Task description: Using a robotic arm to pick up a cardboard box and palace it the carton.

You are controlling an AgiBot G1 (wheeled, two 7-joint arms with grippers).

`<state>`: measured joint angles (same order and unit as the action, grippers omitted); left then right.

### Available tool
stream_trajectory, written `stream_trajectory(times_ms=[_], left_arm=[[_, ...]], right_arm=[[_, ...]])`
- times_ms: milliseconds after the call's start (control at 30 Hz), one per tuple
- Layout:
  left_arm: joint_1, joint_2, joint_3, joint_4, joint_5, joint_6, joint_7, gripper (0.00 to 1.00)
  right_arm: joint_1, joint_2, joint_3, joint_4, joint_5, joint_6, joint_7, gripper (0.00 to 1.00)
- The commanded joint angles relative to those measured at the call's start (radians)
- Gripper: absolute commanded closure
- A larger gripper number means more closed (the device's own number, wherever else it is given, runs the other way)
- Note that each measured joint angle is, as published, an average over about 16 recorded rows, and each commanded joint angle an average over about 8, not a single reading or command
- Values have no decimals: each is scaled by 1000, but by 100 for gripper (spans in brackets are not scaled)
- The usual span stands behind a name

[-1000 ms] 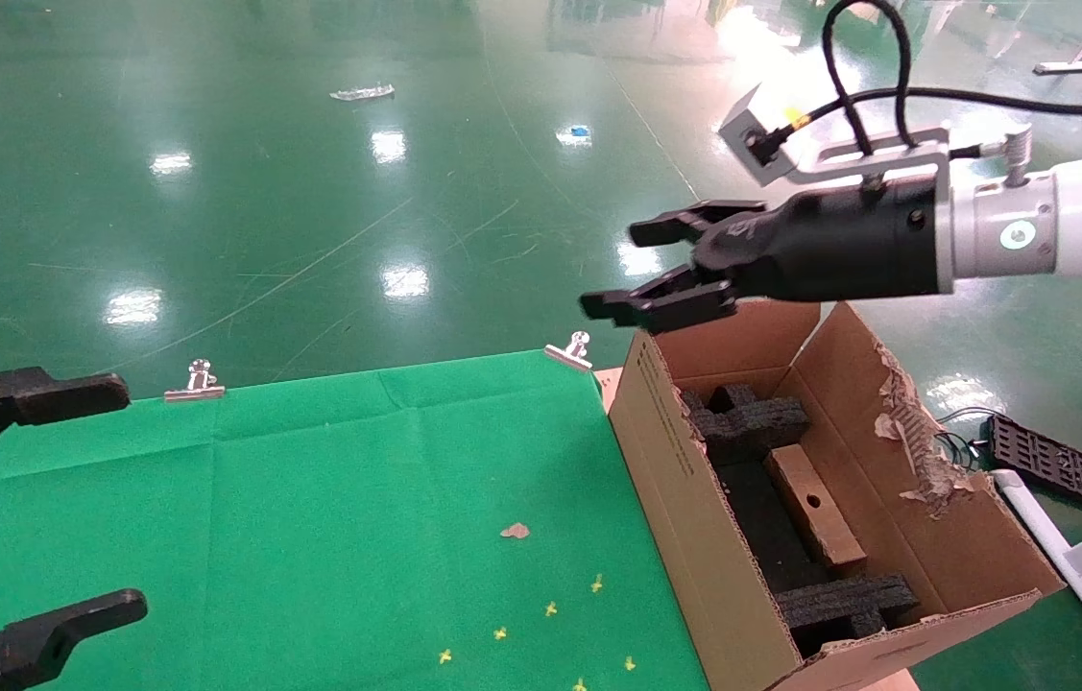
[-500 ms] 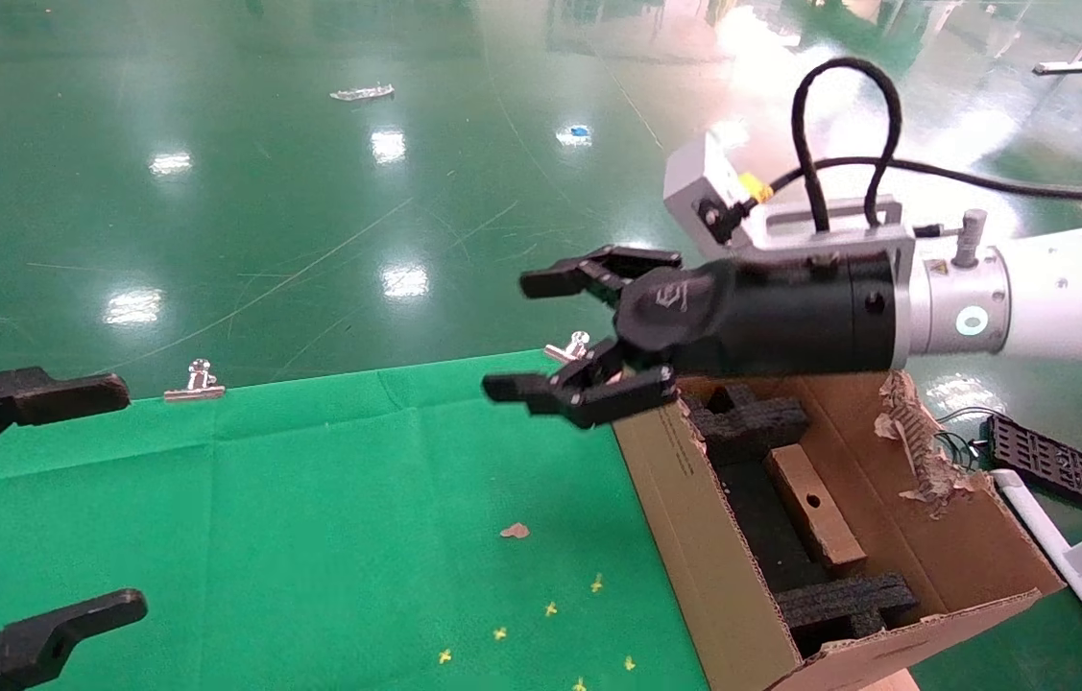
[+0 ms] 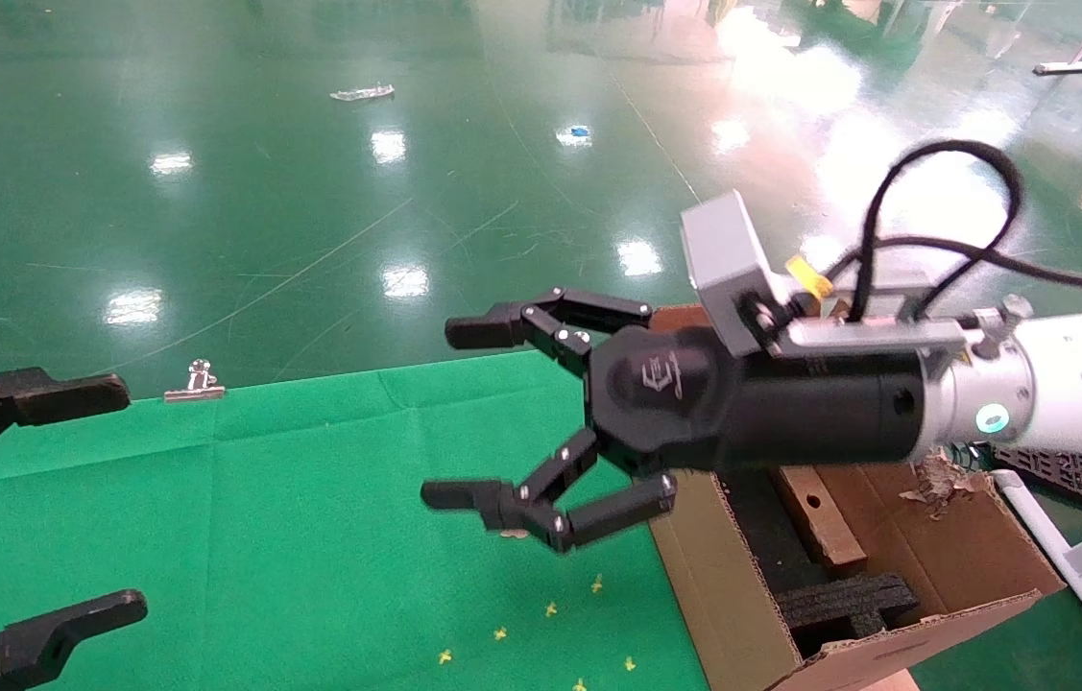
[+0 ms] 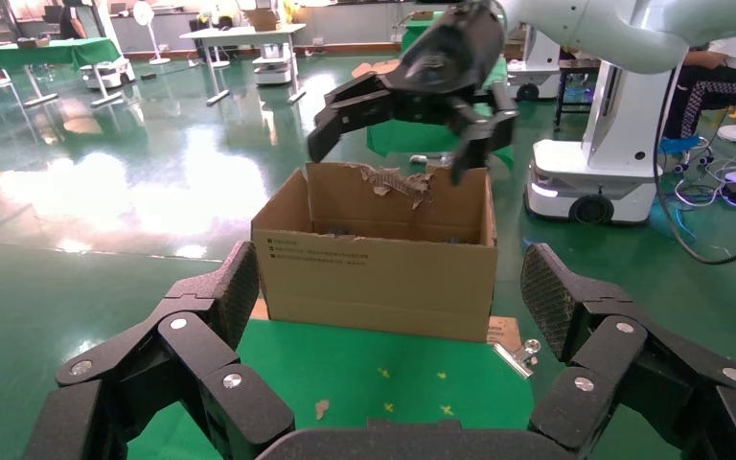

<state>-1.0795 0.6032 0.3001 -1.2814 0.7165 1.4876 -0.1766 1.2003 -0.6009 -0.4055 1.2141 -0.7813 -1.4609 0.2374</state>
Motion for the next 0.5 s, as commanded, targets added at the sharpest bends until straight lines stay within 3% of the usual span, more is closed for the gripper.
stream_trajectory(times_ms=[33,267,500], left_arm=[[0,0,0,0,0,0,0,0],[0,0,0,0,0,0,0,0],[0,0,0,0,0,-1,0,0]], right_arm=[[-41,-3,41,23,16,-11,-16,0],[-146,-12,144,80,58,-39,-55,0],[-158,-13,156,86,65,-43,-57,0]])
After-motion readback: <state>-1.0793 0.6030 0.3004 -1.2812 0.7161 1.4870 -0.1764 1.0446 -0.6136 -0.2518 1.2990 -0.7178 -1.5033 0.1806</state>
